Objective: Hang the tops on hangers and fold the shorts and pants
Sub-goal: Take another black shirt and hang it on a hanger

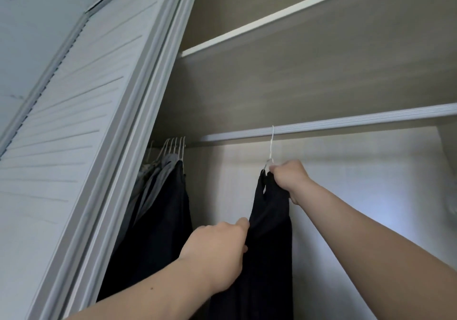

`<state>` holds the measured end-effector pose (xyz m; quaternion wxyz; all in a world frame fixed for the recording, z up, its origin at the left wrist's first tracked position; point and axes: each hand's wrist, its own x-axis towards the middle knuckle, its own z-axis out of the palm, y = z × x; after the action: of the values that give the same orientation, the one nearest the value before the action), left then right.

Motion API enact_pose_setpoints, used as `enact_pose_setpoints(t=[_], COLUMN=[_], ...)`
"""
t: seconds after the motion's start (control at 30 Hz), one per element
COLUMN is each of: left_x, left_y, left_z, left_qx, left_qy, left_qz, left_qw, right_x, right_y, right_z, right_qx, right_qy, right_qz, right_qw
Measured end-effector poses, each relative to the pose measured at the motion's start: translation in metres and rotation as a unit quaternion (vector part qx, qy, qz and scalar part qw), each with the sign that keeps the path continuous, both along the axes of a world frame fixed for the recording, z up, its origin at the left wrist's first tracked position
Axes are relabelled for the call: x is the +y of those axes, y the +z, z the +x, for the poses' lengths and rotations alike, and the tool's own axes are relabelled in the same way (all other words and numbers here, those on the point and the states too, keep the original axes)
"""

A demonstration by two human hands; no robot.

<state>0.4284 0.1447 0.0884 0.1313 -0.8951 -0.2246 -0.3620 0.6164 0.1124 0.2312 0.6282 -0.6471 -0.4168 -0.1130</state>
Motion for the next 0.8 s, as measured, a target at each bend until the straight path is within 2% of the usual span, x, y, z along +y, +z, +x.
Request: enact_pose_setpoints(t=[0.13, 0.23, 0.3, 0.43, 0.57, 0.7, 0.8], left_x=[0.014, 0.024, 0.028, 0.035, 0.045, 0.056, 0.063], left_y=[-0.004, -0.008, -0.01, -0.012, -0.014, -0.015, -0.015], left_z=[-0.009, -0.02, -0.027, -0.041, -0.05, -0.057, -0.058], left_qx=[0.011, 0.011, 0.011, 0.017, 0.013, 0.009, 0.0], left_qy=[0.024, 0.04, 0.05, 0.082, 0.112, 0.138, 0.159], left_qz=[-0.005, -0.009, -0.008, 0.006, 0.012, 0.026, 0.032], left_qw=[1.0, 0.999, 0.999, 0.997, 0.994, 0.99, 0.987], right_x=[-0.019, -0.036, -0.04, -0.025, 0.0, 0.03, 0.058], right_y=[-0.012, -0.021, -0.027, -0.041, -0.044, -0.042, -0.039], right_z=[-0.036, -0.058, -0.07, -0.086, -0.095, -0.1, -0.097], right_qx=[-0.084, -0.15, -0.18, -0.217, -0.266, -0.324, -0.329], right_qy=[-0.001, -0.061, -0.094, -0.083, -0.07, -0.045, -0.02], right_qz=[-0.129, -0.263, -0.295, -0.28, -0.208, -0.175, -0.141], right_qw=[0.988, 0.951, 0.934, 0.931, 0.939, 0.929, 0.933])
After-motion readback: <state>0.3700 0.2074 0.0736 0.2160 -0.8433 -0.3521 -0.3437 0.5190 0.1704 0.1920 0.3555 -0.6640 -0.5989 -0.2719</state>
